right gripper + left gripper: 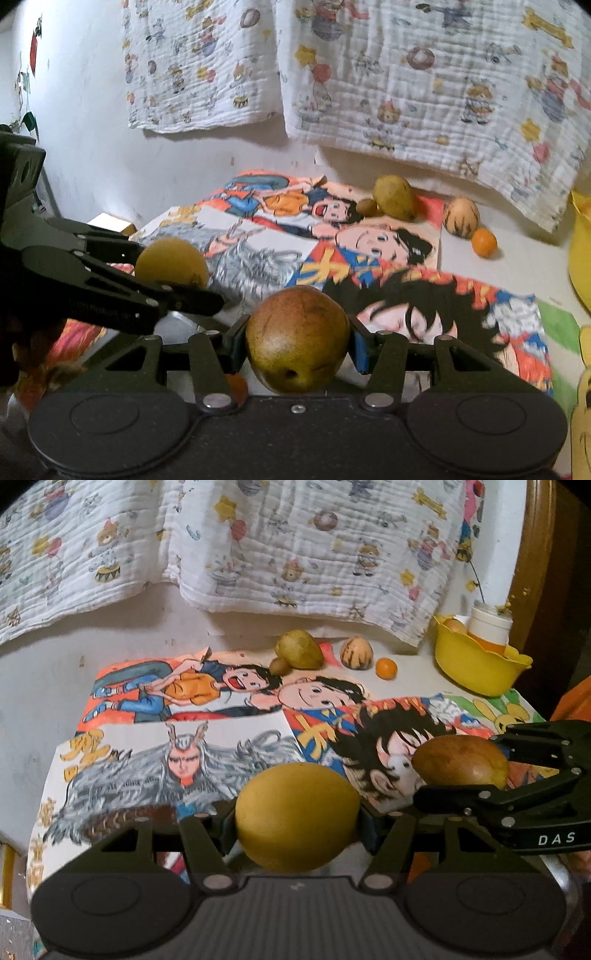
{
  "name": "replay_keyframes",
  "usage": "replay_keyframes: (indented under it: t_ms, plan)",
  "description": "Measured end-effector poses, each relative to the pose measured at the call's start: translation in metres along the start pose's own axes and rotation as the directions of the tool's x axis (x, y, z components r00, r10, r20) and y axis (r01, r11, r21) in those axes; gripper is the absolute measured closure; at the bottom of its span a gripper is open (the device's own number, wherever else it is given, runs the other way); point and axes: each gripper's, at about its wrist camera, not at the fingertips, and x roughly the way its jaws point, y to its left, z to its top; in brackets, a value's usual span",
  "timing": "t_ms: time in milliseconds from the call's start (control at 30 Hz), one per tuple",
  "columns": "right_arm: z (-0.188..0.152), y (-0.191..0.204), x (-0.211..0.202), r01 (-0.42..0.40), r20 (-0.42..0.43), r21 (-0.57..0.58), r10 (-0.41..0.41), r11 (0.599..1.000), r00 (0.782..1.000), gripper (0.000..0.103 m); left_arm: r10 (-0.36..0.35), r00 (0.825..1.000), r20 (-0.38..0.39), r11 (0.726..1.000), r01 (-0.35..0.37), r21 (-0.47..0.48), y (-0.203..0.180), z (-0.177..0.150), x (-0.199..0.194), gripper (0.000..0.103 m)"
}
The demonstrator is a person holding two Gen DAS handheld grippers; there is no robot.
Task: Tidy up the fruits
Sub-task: 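Carry the yellow pear in the left tool and brown pear in the right tool over the tray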
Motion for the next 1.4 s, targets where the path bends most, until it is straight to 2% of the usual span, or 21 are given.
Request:
replay_keyframes:
  t_ms: [233,533,1400]
  plan:
    - [-0.027,0.005,-0.011,0.011,-0.043,0.008,-0.011,1.000,0.999,0.048,0.002,0.999,-0.039,1.000,-0.002,0.011,-0.006,-0.016,-0.005,0.037]
    - [-0.044,0.009,-0.015,0.026,-0.068,-0.008,-0.026,1.000,0.997,0.048,0.027,0.996,-0.081,0.999,-0.024,0.043,-0.012,-0.026,-0.003,0.037]
    - [-0.054,0.007,-0.012,0.024,-0.087,0.013,-0.023,1.000,0.996,0.048,0.071,0.986,-0.149,0.994,-0.058,0.088,-0.017,-0.031,0.002,0.035]
